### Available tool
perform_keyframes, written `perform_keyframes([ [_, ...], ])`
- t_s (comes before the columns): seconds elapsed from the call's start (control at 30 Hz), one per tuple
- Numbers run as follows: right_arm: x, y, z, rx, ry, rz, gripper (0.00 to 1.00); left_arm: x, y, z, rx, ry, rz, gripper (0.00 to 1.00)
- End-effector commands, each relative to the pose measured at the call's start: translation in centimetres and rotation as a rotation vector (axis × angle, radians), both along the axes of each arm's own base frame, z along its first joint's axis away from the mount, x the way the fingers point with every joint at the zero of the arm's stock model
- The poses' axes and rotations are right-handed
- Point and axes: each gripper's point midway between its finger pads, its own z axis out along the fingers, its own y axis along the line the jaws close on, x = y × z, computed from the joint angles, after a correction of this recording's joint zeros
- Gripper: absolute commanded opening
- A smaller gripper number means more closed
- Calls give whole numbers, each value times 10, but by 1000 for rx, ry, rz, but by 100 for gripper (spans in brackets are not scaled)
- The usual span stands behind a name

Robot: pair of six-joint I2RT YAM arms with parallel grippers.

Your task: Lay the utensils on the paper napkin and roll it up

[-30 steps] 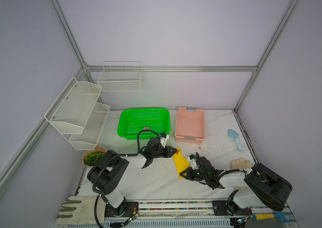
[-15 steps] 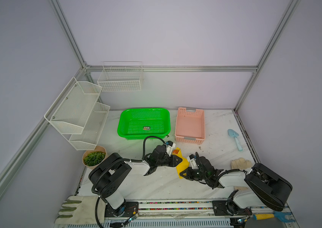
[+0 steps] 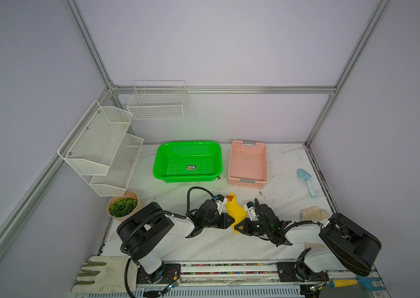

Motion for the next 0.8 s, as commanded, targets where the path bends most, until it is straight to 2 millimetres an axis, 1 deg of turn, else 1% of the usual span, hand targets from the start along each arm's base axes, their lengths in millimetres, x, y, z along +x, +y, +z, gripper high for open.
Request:
perform_keyframes([
  [0.0, -22, -27, -39, -156, 122, -17, 0, 5, -2, -1, -3, -23, 8, 17],
  [0.2, -24, -29, -40, -156, 126, -19, 0, 11, -9, -9, 16, -14, 3, 16],
  [0.3, -25, -29, -40, -155, 127, -19, 0, 16, -6, -10, 28, -16, 15, 16],
  [0.53, -28, -31, -45, -157, 136, -17, 0, 32, -3, 0, 39, -42, 34, 16],
  [0.77, -29, -30, -48, -156, 145, -10, 0, 48, -12, 15, 25, -71, 22, 16],
])
